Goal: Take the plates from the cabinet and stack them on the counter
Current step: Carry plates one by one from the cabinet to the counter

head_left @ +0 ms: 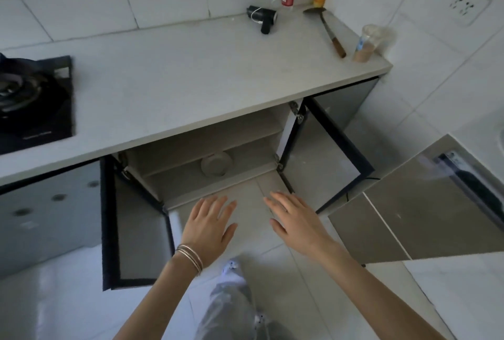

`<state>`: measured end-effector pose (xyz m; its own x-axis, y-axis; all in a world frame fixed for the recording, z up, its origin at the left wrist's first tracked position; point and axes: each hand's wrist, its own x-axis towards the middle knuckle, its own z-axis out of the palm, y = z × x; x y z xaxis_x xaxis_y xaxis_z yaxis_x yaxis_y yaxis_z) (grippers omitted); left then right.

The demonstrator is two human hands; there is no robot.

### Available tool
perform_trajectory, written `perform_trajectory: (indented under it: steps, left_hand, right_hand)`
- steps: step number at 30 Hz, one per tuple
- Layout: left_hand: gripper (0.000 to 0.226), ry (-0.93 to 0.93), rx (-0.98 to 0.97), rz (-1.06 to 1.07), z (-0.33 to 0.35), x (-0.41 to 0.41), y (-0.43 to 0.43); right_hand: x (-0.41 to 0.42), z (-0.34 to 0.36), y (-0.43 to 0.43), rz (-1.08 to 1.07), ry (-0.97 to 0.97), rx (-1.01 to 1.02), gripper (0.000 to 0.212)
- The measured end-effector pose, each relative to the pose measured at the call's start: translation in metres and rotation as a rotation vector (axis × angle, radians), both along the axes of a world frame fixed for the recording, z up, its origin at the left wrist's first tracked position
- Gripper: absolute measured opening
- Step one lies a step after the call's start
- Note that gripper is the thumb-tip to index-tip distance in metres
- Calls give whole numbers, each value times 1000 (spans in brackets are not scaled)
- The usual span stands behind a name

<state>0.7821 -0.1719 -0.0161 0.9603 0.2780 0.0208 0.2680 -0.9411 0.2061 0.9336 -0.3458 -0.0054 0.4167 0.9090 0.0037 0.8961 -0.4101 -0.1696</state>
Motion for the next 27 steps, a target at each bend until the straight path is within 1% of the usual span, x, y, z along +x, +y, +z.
perform_trajectory:
  steps: [9,15,20,27]
  left_hand:
    - [47,38,-33,102,-34,45,62]
    - [47,22,-17,107,-77,81,94]
    - [46,1,2,136,-144,106,110]
    - [45,-10,41,205,-300,136,142]
  right_hand:
    - [66,-22,86,106,10,14,50]
    - [104,-70,133,153,64,16,51]
    - [132,-143,153,185,66,21,47]
    - [175,-301,186,206,61,89,42]
